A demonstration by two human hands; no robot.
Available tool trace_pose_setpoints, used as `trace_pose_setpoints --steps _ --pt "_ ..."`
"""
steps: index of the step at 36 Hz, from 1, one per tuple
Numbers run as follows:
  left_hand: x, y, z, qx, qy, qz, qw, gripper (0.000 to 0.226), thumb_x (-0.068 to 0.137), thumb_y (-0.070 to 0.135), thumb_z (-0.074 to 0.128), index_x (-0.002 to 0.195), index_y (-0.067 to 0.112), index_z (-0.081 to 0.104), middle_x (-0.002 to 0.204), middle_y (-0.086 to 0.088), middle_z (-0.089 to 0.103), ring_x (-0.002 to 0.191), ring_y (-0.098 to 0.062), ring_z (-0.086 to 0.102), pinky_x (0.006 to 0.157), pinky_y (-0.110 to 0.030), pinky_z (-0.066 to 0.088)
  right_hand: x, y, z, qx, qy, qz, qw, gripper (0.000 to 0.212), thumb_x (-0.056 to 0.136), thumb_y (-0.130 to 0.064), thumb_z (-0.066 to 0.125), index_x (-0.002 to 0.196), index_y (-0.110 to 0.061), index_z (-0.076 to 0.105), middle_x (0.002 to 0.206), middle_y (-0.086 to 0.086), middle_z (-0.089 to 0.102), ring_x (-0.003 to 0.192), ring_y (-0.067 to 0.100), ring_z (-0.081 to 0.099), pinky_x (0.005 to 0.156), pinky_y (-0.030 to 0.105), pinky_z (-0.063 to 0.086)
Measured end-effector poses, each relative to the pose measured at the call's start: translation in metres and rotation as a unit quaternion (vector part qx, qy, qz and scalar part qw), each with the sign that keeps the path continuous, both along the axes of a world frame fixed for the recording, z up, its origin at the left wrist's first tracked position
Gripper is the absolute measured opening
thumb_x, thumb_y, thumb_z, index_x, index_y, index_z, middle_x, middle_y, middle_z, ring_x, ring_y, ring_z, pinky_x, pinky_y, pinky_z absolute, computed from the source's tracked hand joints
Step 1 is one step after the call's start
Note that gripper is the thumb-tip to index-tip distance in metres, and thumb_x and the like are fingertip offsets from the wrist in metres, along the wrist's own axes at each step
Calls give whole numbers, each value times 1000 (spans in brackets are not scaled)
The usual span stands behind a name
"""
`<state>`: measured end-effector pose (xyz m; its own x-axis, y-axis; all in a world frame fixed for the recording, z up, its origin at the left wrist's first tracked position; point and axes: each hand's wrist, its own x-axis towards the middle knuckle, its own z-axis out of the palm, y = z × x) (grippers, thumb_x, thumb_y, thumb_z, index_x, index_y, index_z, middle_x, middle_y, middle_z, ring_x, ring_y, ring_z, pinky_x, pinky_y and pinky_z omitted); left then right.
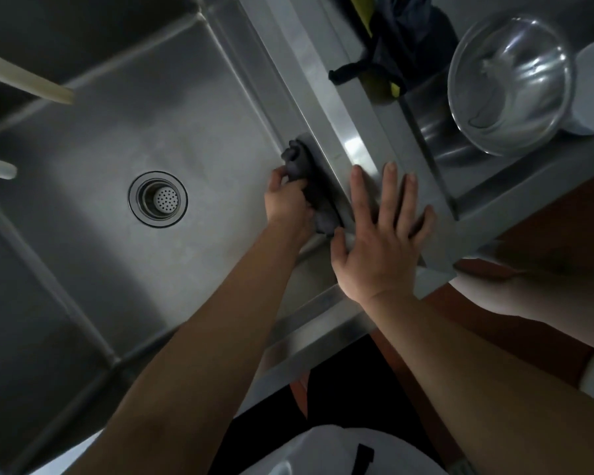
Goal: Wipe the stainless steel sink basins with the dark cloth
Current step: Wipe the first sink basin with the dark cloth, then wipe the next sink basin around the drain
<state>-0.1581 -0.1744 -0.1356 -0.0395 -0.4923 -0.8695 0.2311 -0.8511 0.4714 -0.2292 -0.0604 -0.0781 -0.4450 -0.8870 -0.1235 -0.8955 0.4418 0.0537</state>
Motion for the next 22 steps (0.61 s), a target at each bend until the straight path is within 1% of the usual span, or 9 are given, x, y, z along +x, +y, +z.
trace_pose_setpoints --steps 2,6,8,10,12,14,16,19,22 --pt "6 2 20 -21 49 11 999 30 91 -11 41 94 16 54 95 -16 58 84 -27 54 76 -47 48 0 0 0 -2 0 -1 1000 91 85 -47 56 158 -34 3 167 8 -1 152 35 0 115 65 11" --pt "22 11 50 -48 139 8 989 28 95 -9 43 92 17 55 90 -13 62 80 -24 62 71 -43 53 1 0 2 -7 -14 -6 1000 85 86 -49 49 158 -34 6 166 8 3 152 35 2 114 66 14" --pt "32 15 62 -47 188 -3 981 27 96 -7 43 101 16 56 97 -12 66 85 -25 66 73 -45 56 1 0 3 -11 -28 -7 1000 81 88 -54 46 157 -35 9 166 7 5 152 35 4 114 66 14" --pt "43 16 71 -50 225 -22 973 29 97 -7 44 113 14 56 104 -12 66 93 -26 66 80 -49 57 0 0 5 -8 -41 -6 999 84 85 -59 46 157 -36 9 166 7 5 152 34 4 113 66 14" --pt "55 16 80 -61 252 -44 965 33 98 -6 43 118 15 56 104 -9 68 94 -25 66 77 -48 59 -2 1 7 -7 -64 -6 998 92 78 -65 49 156 -38 9 166 5 5 152 34 3 112 68 14" --pt "67 13 88 -79 264 -63 959 36 98 -6 43 123 17 55 103 -6 68 92 -23 67 76 -45 58 -2 1 10 -15 -82 -7 996 96 74 -73 49 156 -39 12 166 5 5 152 33 3 112 68 14" --pt "81 11 95 -100 262 -64 958 39 97 -7 43 126 17 54 102 -5 68 91 -22 67 78 -46 57 -1 3 13 -13 -96 -4 995 101 72 -86 43 156 -38 13 166 5 4 152 32 1 114 66 12" --pt "106 13 106 -110 242 -44 963 42 95 -8 43 126 18 55 103 -4 69 96 -23 67 83 -53 56 -2 3 19 36 -119 3 992 115 63 -101 30 156 -38 4 166 3 -10 152 30 -13 115 64 1" --pt "138 23 117 -110 212 -36 970 41 95 -9 43 121 21 57 105 -2 69 101 -22 65 85 -56 56 -9 1 29 88 -158 11 983 123 55 -104 28 155 -41 -5 164 1 -23 149 28 -25 115 64 -7"
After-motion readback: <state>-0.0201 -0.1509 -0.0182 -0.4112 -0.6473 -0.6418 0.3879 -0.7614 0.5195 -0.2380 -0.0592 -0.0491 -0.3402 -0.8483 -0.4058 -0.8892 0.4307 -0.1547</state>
